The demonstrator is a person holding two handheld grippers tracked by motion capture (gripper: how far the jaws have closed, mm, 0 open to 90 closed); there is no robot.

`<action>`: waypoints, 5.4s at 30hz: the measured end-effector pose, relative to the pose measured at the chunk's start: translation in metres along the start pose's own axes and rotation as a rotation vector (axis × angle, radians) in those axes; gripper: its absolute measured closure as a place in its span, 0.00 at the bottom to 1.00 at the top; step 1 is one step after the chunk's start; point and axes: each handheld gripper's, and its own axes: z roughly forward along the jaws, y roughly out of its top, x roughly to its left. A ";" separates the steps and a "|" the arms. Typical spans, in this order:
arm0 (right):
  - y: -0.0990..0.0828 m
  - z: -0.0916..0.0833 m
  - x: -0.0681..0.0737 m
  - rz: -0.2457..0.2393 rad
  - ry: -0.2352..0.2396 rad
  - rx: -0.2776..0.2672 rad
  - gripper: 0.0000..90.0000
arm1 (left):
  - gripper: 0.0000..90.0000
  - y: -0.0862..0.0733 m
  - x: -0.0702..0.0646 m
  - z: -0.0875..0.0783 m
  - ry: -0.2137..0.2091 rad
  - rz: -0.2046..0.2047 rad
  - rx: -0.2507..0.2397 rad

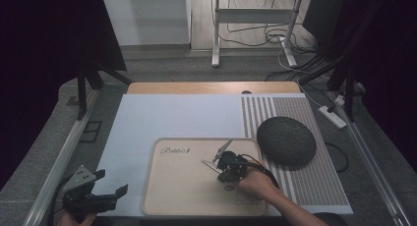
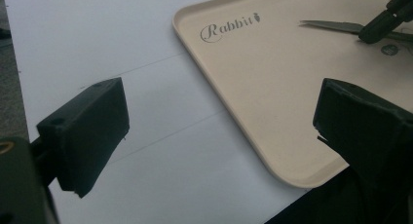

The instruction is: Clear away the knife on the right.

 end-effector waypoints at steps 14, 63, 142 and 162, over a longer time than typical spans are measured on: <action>-0.035 -0.023 -0.037 0.140 -0.106 0.016 1.00 | 0.07 0.000 0.000 0.000 -0.002 0.002 -0.001; -0.059 -0.056 -0.047 0.244 -0.143 -0.108 0.42 | 0.07 0.000 0.000 0.000 -0.007 0.002 -0.001; -0.161 -0.114 -0.018 0.405 -0.322 -0.319 0.00 | 0.07 0.001 0.000 0.000 0.000 -0.004 -0.001; -0.183 -0.134 -0.007 0.454 -0.364 -0.395 0.00 | 0.07 0.000 0.001 0.000 0.000 -0.012 -0.003</action>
